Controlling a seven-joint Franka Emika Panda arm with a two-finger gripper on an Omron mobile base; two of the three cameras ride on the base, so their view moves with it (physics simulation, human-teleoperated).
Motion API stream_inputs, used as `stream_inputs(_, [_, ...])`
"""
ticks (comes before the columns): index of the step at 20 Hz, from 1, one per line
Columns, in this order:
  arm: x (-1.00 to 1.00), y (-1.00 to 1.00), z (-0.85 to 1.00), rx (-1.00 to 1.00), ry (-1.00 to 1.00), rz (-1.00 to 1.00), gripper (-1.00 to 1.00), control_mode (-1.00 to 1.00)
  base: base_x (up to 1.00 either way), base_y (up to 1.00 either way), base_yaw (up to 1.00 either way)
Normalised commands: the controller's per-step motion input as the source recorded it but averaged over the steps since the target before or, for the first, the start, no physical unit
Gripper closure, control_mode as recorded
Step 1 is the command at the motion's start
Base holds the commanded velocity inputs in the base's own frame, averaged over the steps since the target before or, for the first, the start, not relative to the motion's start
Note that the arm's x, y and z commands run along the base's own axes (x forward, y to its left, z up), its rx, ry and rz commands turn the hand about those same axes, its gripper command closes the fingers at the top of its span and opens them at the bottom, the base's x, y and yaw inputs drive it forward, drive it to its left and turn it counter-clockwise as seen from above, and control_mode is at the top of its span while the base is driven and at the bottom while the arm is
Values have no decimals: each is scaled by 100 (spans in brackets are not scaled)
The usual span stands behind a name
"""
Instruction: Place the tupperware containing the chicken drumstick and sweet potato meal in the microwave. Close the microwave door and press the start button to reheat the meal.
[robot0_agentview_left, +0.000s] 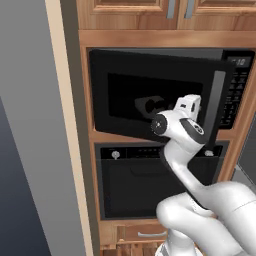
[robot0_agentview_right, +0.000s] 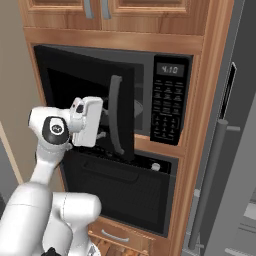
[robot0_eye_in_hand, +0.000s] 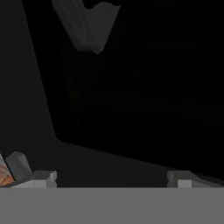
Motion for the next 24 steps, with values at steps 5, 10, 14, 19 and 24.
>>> stream_inputs(5, [75, -32, -10, 0, 7, 15, -100, -100, 0, 0, 0])
stream_inputs(10, [79, -14, -5, 0, 3, 19, -100, -100, 0, 0, 0])
stream_inputs(14, [78, -8, 0, 0, 0, 22, -100, -100, 0, 0, 0])
stream_inputs(19, [76, -5, 0, 0, 0, 25, -100, -100, 0, 0, 0])
stream_inputs(24, [76, -4, 3, 0, 0, 28, -100, -100, 0, 0, 0])
